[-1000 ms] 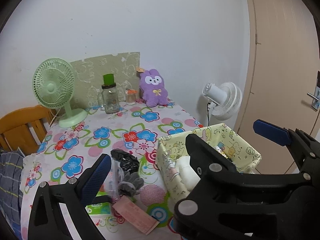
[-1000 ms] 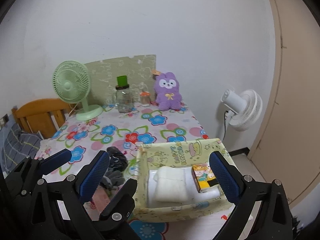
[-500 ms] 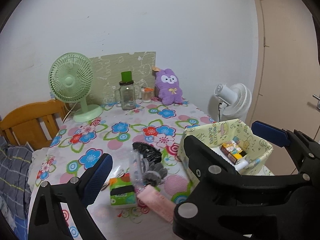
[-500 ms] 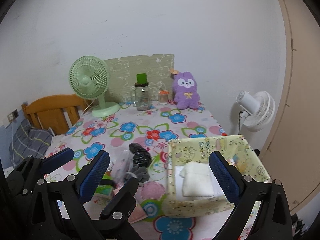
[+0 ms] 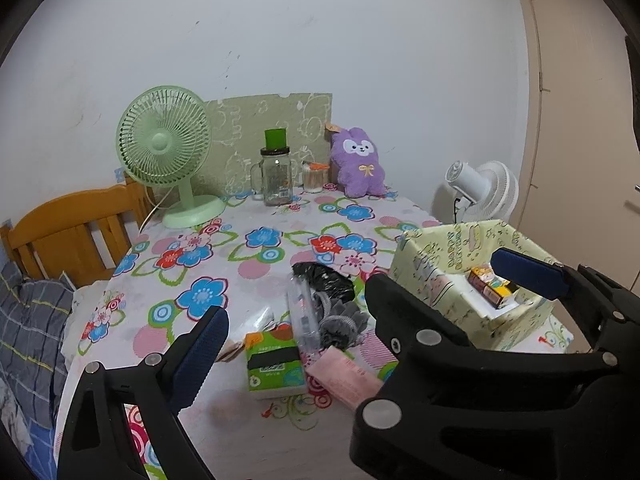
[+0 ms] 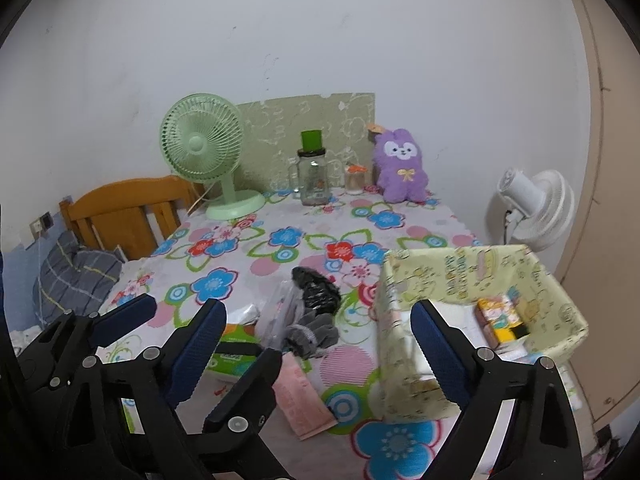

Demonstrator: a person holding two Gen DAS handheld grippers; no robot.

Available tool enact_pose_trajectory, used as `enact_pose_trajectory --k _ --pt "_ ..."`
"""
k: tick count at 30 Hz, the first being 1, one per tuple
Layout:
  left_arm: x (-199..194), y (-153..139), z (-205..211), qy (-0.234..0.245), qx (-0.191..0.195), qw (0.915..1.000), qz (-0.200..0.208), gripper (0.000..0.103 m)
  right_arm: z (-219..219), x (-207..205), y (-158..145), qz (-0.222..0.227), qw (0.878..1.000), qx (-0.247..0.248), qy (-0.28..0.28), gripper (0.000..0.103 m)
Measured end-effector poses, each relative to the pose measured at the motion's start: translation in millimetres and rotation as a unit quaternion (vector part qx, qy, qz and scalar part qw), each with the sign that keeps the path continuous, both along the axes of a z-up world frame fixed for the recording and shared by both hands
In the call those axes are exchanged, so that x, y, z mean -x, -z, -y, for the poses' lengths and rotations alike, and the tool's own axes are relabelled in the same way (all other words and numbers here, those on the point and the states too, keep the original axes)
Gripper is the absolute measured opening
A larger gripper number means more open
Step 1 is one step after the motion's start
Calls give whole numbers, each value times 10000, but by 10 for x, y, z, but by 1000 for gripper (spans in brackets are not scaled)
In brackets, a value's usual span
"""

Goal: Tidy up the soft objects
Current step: 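Withdraw both tools from the storage box back over the table, then move the left tool to the green tissue pack while the right approaches the pink packet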

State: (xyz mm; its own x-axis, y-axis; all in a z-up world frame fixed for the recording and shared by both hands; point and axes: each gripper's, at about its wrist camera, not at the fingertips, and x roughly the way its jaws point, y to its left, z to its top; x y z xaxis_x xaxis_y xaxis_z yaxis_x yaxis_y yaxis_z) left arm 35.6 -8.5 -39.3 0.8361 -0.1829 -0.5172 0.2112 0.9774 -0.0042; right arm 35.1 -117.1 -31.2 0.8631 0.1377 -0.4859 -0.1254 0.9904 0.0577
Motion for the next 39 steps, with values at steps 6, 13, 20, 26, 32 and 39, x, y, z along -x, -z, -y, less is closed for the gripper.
enact_pose_trajectory --k 6,13,20,26,32,39 --pt "-66 172 -112 -233 -73 9994 -229 94 -154 -93 160 -163 9997 149 -70 87" --pt "-137 356 -236 -419 -120 9981 -443 93 -248 -180 357 -430 9989 28 -175 77" --pt "-237 552 -308 -491 -113 9960 -741 90 -317 -313 585 -786 9963 -57 -336 69" --pt "-350 703 -325 -438 -111 9949 -901 90 -330 -398 733 -963 9949 -97 -298 69" --pt "-456 818 -314 -389 -21 9939 -1033 89 -301 -480 843 -1109 9934 -93 -274 69" --pt "-566 945 -289 -178 118 9920 -1243 77 -275 -574 958 -1314 9910 -114 -247 69"
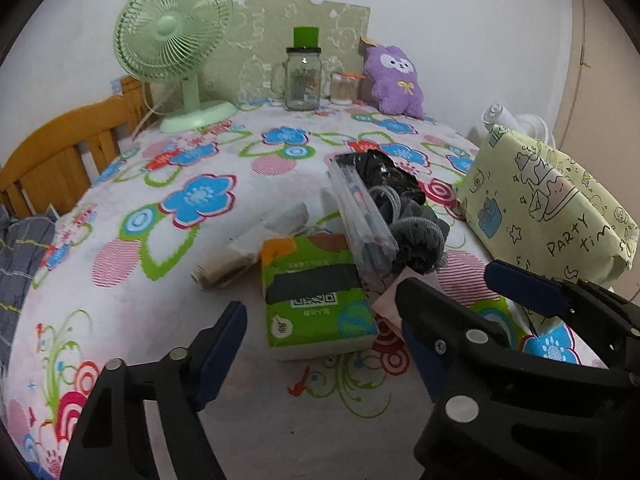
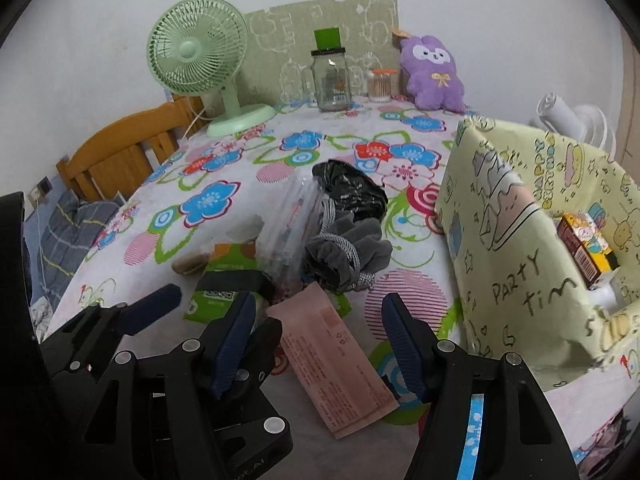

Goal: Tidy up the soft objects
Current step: 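Move the left tool to the green tissue pack while the right approaches the pink packet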

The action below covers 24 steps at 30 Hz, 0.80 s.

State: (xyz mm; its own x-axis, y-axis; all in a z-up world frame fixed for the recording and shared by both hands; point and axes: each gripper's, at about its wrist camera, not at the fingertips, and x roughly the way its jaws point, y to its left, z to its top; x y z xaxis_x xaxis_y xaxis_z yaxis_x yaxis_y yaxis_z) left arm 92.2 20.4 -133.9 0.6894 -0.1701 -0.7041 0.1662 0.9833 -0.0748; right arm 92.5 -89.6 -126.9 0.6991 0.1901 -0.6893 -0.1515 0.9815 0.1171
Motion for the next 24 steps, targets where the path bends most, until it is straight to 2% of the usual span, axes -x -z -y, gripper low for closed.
enact_pose_trajectory --k 6,7,9,24 --pt "-14 38 33 101 19 9999 -51 66 2 -69 66 -120 9999 3 14 69" --pt "-13 42 37 58 -54 10000 -27 56 1 -75 72 -128 9999 2 17 69" --pt "-16 56 32 0 -183 9998 5 56 -13 -80 80 -125 9999 62 22 69" --pt "168 44 11 -84 -234 9997 20 55 -14 4 112 -137 9997 170 -69 69"
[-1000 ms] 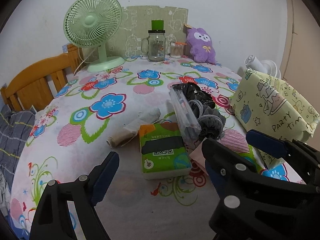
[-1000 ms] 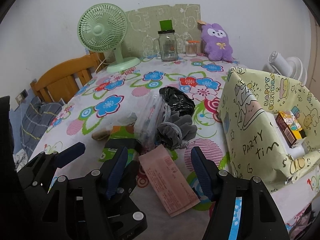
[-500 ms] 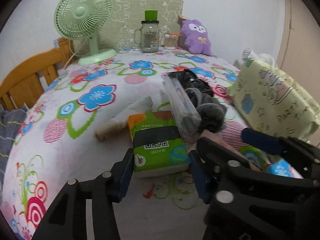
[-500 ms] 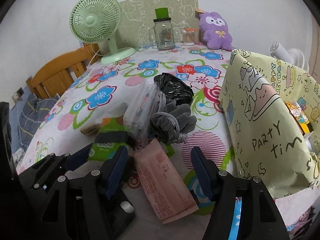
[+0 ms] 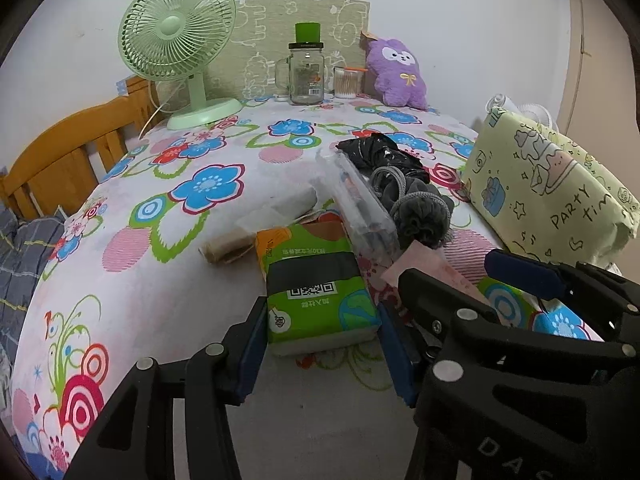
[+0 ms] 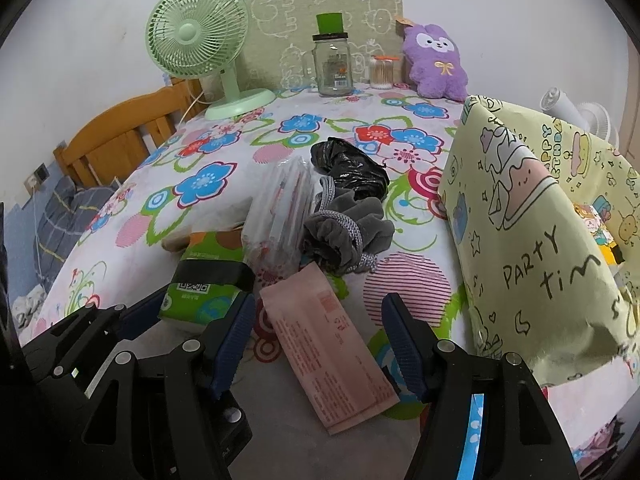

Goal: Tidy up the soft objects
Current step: 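Move the left tool to the green tissue pack while the right approaches the pink packet, then grasp and lift the pink packet with the right tool while the left grasps the tissue pack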

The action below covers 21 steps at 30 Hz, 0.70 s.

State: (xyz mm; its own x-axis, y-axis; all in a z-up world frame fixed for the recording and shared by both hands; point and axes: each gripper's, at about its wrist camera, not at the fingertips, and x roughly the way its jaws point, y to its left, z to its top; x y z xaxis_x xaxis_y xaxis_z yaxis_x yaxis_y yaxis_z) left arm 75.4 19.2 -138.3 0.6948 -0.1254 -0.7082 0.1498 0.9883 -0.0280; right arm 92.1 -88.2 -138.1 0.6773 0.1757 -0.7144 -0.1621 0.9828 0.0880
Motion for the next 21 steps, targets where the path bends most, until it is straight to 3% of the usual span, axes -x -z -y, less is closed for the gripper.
enact_pose_trajectory --k 14,18,21 --pt "258 11 27 -154 -106 9998 79 54 36 114 91 -63 9999 72 -65 69" --pt "278 42 83 -205 -335 9991 139 54 10 87 147 -147 9997 112 -160 61" --pt "256 43 57 -194 -268 9994 100 54 -32 82 143 -104 9995 110 -280 53"
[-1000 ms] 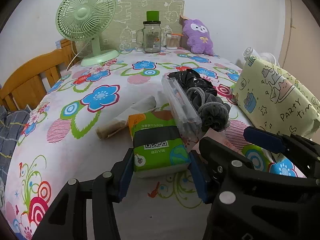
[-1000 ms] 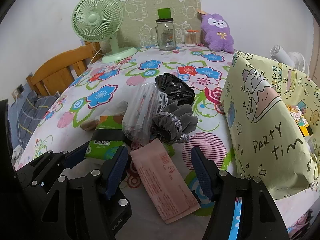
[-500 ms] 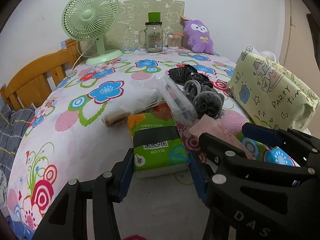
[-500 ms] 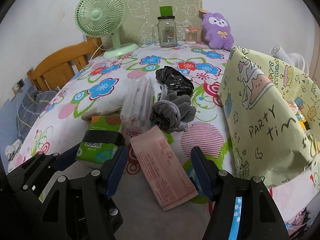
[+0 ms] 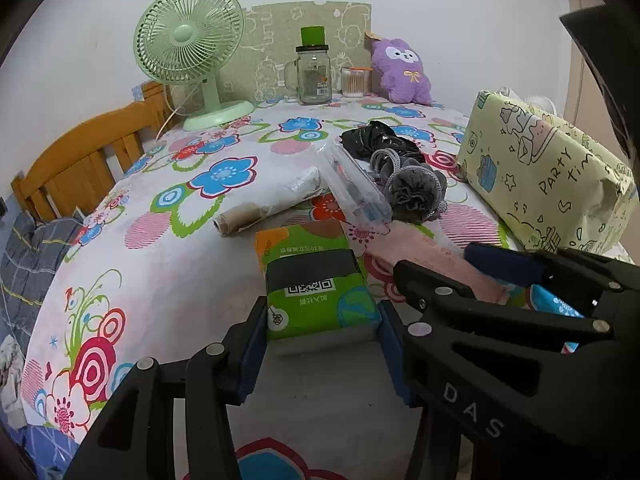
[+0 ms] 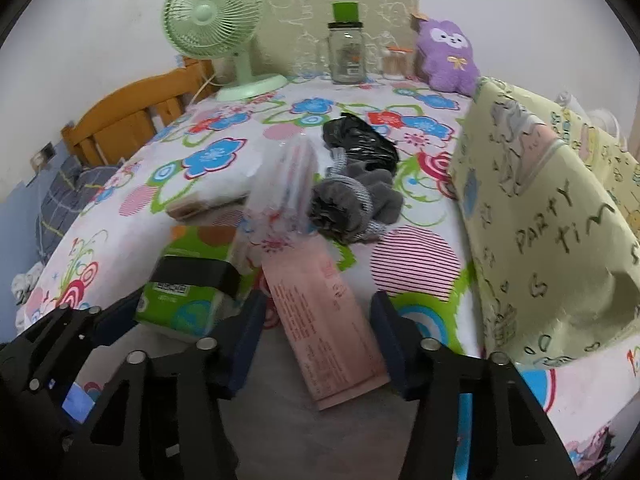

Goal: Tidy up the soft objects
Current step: 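Grasp and lift the pink packet with the right tool while the left grasps the tissue pack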

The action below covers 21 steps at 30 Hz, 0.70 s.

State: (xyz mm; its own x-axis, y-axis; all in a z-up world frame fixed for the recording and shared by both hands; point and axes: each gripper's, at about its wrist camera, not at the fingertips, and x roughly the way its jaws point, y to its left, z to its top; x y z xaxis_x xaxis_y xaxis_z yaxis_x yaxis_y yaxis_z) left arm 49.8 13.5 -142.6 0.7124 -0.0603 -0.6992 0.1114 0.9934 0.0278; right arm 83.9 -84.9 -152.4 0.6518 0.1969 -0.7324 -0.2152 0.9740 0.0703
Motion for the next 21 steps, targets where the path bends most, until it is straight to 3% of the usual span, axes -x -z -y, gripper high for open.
enact_pose_trajectory --k 7,21 --pt "-49 -2 2 42 0 10000 -17 54 -33 -49 3 -42 10000 -73 -11 45" --pt "29 -112 2 2 102 9999 62 52 -61 61 -130 138 9999 32 67 43"
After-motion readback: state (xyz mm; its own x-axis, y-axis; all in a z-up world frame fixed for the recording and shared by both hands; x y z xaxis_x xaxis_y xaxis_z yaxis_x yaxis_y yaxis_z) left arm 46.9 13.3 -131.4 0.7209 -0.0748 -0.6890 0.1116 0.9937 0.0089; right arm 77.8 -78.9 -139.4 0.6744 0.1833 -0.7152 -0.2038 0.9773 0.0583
